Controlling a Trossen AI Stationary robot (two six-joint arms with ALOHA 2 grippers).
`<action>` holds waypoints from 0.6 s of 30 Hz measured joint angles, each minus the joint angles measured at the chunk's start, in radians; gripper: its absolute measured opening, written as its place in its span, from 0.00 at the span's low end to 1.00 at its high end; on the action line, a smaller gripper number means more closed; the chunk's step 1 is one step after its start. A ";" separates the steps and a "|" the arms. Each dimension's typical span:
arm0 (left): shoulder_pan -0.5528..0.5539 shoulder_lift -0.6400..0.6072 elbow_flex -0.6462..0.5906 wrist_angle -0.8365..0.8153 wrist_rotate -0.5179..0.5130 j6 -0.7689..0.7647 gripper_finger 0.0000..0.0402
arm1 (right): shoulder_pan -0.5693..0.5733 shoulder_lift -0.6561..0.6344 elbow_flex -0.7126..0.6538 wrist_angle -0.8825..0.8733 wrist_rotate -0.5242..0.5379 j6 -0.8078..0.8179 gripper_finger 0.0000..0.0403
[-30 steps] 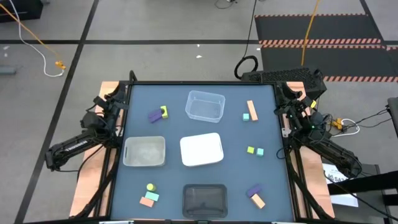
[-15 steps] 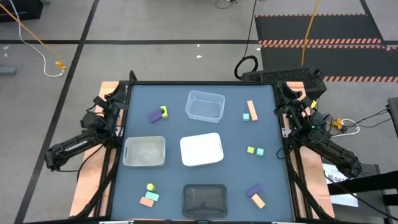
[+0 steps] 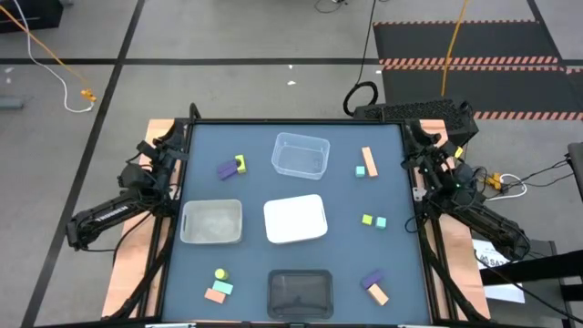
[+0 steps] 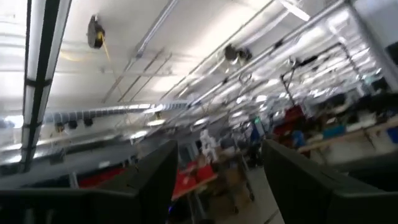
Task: Sort & place blocks by color
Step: Put the top light brown block into the transparent bin
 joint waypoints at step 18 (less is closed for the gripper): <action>0.000 0.000 0.000 0.000 0.000 0.000 0.34 | 0.000 0.189 0.072 -0.480 -0.001 0.027 0.56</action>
